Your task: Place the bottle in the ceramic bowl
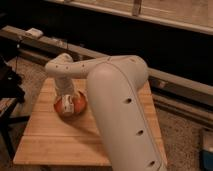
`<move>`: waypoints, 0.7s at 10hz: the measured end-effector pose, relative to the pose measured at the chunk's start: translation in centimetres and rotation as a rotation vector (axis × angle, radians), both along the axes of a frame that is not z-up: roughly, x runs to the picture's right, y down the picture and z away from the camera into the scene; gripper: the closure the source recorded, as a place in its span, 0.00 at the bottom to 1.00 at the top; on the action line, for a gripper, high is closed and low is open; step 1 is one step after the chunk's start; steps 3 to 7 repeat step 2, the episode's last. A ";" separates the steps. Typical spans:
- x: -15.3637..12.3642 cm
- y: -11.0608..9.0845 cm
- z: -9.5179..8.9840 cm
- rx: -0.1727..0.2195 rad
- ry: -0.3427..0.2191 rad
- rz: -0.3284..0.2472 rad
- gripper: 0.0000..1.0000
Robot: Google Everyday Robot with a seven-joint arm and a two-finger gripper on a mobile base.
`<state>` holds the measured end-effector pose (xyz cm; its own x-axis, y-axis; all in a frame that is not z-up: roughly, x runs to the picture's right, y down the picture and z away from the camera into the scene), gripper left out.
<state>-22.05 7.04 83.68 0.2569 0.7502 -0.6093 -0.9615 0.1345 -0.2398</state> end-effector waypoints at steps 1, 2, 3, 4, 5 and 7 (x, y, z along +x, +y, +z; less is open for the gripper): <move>0.1 0.0 0.0 0.000 0.001 0.001 0.20; 0.1 0.0 0.0 0.000 0.001 0.002 0.20; 0.1 0.0 0.0 0.000 0.001 0.002 0.20; 0.1 0.0 0.0 0.000 0.001 0.002 0.20; 0.1 0.0 0.0 0.000 0.001 0.002 0.20; 0.1 0.0 0.0 0.000 0.001 0.002 0.20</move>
